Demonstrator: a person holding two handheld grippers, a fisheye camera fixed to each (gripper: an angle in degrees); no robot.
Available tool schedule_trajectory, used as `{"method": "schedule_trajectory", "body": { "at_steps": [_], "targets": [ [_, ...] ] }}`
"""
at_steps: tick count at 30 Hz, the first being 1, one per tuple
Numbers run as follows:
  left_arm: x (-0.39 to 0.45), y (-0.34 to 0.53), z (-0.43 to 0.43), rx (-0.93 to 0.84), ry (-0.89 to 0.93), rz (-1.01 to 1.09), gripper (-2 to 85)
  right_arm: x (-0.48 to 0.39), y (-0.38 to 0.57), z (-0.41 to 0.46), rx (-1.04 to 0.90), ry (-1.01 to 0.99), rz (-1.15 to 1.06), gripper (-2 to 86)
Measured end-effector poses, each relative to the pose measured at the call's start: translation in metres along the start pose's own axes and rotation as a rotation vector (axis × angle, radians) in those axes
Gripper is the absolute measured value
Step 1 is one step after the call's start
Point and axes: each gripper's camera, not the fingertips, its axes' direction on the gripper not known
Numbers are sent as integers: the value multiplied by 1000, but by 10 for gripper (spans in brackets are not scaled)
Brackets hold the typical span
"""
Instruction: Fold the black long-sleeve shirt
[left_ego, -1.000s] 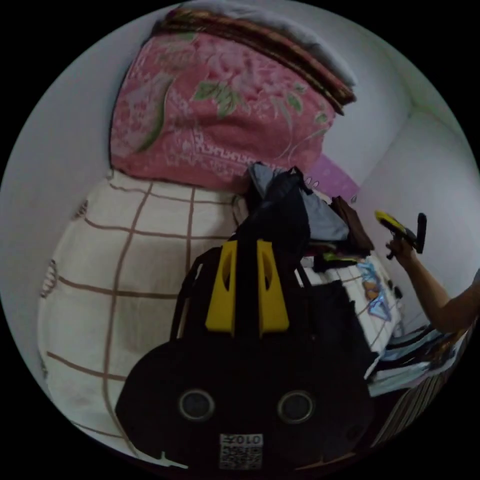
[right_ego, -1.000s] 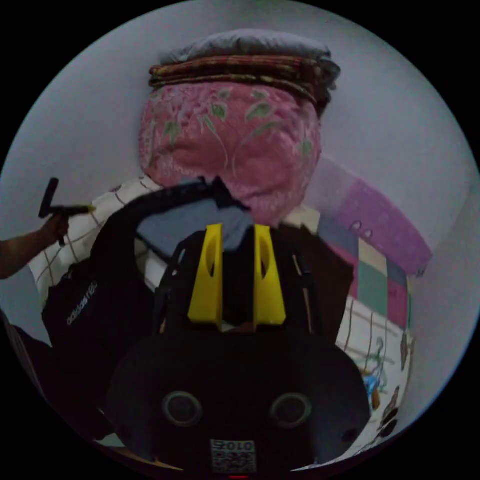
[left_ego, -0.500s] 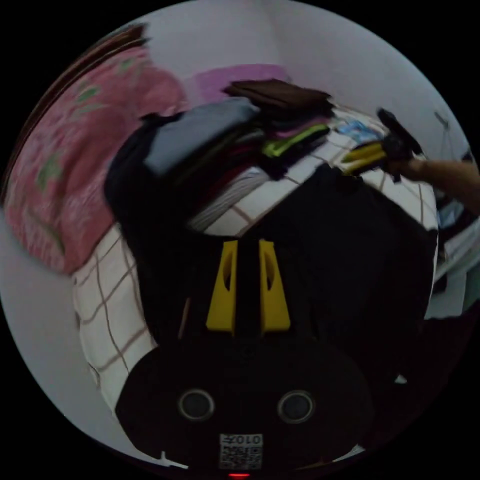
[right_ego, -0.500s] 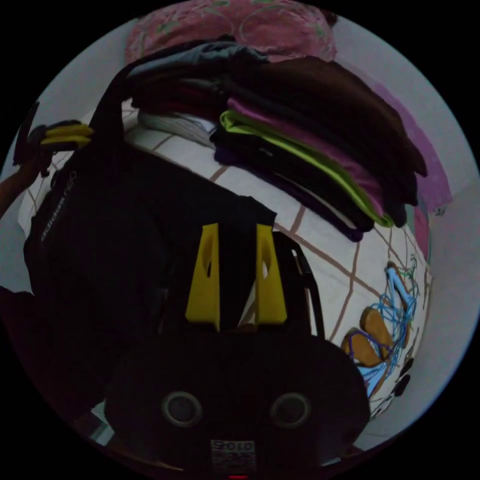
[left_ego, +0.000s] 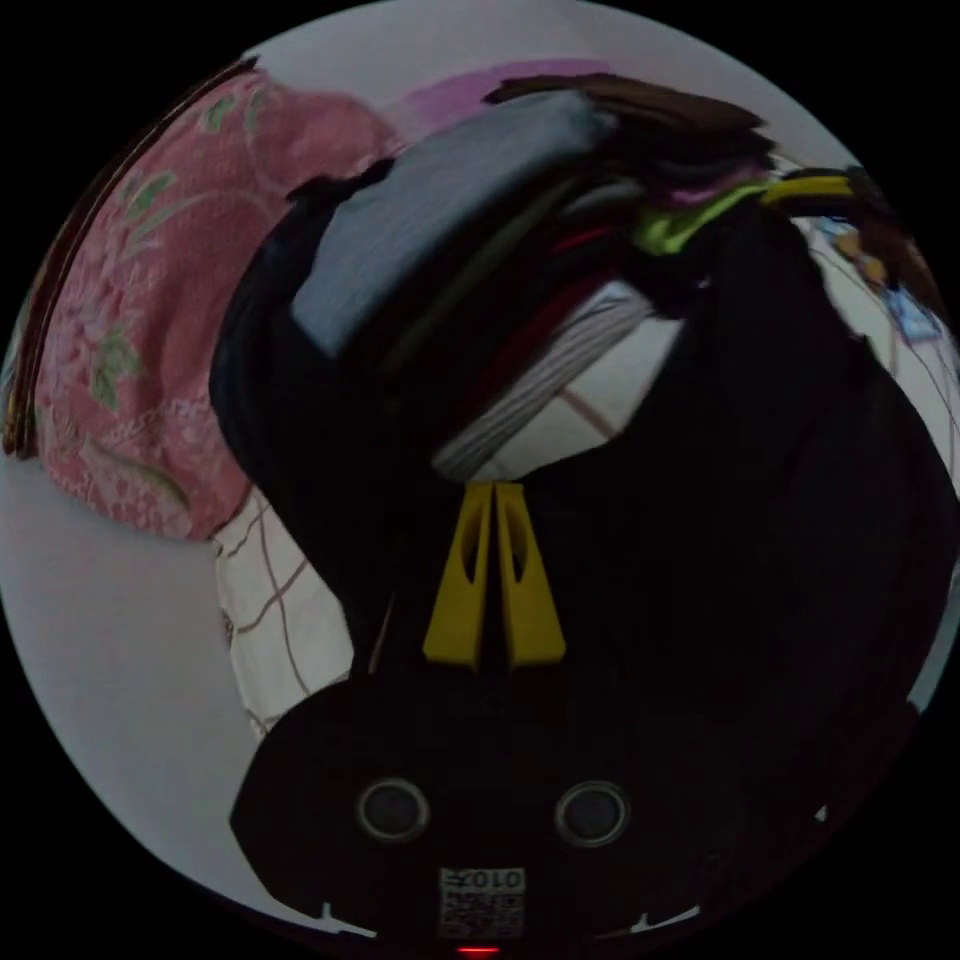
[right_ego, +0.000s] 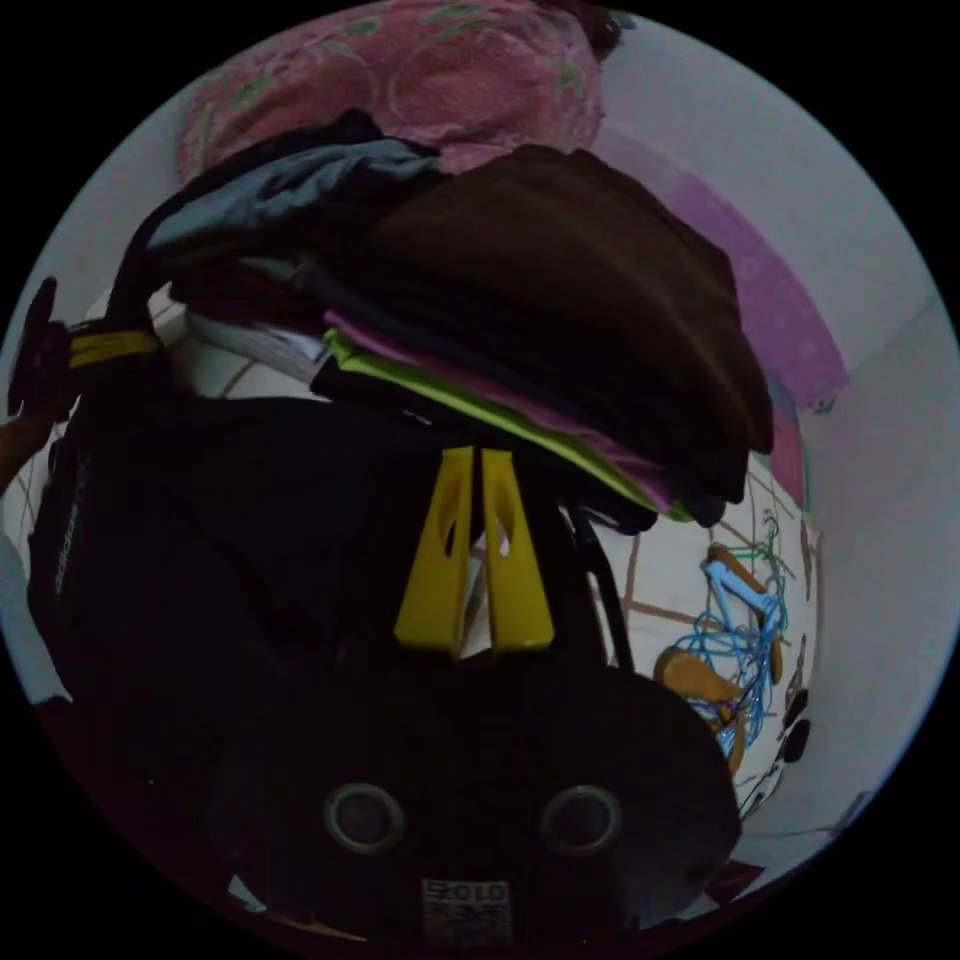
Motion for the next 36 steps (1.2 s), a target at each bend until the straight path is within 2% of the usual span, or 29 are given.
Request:
{"method": "schedule_trajectory", "body": {
  "at_steps": [3,6,12,16,18,22,26,30,36],
  "targets": [
    [5,-7,9,-30,0,-28,-2,21,20,26,-140,44,18,38],
    [18,-3,-9,56,11,-54,-2,55,59,25,-59,90,120,40],
    [70,20,-30,141,214,-22,0,120,181,0,45,-162,185,79],
    [115,23,-43,177,374,0,8,142,298,-3,-64,-231,245,85],
    [139,23,-47,180,444,52,17,146,348,-1,-105,-303,276,84],
    [211,28,-58,135,572,287,49,151,437,5,-188,-388,274,80],
    [275,39,-61,66,615,474,68,174,485,17,-209,-390,297,78],
    [313,39,-53,13,607,557,75,208,519,32,-183,-404,273,76],
    [350,21,-41,-31,615,559,74,243,556,67,-217,-592,165,65]
  ]
}}
